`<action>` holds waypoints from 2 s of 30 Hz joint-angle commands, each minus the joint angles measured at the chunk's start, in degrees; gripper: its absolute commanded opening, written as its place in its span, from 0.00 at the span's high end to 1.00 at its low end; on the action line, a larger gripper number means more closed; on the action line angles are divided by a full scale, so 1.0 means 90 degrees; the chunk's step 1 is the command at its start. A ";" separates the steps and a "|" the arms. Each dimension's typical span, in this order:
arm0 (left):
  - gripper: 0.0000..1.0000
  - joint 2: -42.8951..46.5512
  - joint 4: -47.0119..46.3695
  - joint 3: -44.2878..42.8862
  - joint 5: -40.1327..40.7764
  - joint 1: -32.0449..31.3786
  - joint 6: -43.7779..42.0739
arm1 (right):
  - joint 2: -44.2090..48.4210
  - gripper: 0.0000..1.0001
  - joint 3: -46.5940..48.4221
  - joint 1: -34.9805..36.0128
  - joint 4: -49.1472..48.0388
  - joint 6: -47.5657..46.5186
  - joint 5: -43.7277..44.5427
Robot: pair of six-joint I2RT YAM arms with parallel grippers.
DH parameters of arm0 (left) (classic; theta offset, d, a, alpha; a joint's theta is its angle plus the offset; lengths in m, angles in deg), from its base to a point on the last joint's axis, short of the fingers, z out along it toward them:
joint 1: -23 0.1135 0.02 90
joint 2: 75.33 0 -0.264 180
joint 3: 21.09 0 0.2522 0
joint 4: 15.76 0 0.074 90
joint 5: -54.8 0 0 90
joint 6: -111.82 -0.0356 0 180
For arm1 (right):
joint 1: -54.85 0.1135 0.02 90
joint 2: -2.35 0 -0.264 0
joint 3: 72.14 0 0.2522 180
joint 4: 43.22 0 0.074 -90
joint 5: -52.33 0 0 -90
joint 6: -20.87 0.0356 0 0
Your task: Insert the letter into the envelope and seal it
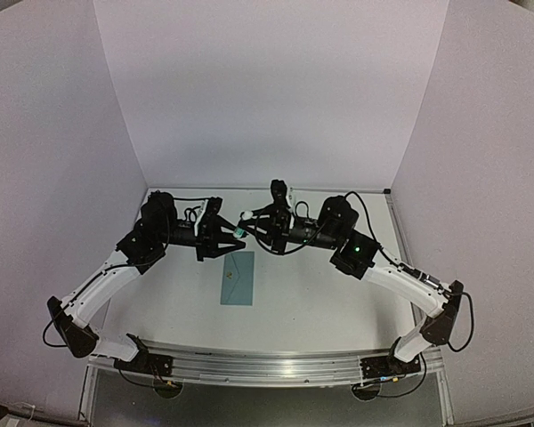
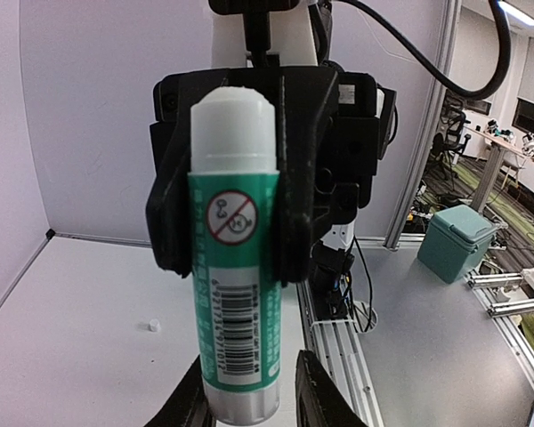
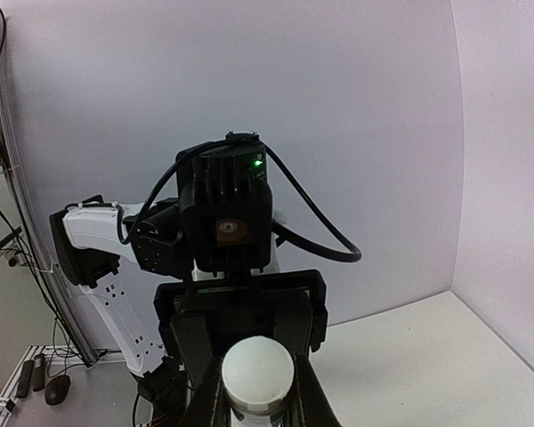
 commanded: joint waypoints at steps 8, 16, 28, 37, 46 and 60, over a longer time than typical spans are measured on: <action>0.91 0.0177 -0.0374 -0.0099 -0.0080 -0.0024 0.0267 | 0.0082 1.00 -0.0029 0.0034 -0.0167 0.0049 0.0016; 1.00 0.0120 -0.0445 -0.0129 -0.0571 0.0073 0.0470 | 0.0108 1.00 0.0087 0.0029 -0.0007 -0.0247 -0.0656; 0.56 0.0157 -0.0481 -0.0237 -0.0402 0.0084 0.0239 | 0.0079 1.00 0.0257 0.0037 0.0511 -0.0325 -0.0430; 0.72 0.0139 -0.0232 -0.0191 -0.0465 0.0075 0.0198 | 0.0144 1.00 0.0185 0.0032 0.0238 -0.0280 -0.0383; 0.72 0.0139 -0.0001 -0.0226 -0.0445 0.0075 0.0175 | 0.0077 1.00 0.0272 0.0036 0.0193 -0.0273 -0.0395; 1.00 0.0096 -0.0391 -0.0161 -0.0622 0.0092 0.0444 | 0.0081 1.00 0.0271 0.0032 0.0208 -0.0422 -0.0830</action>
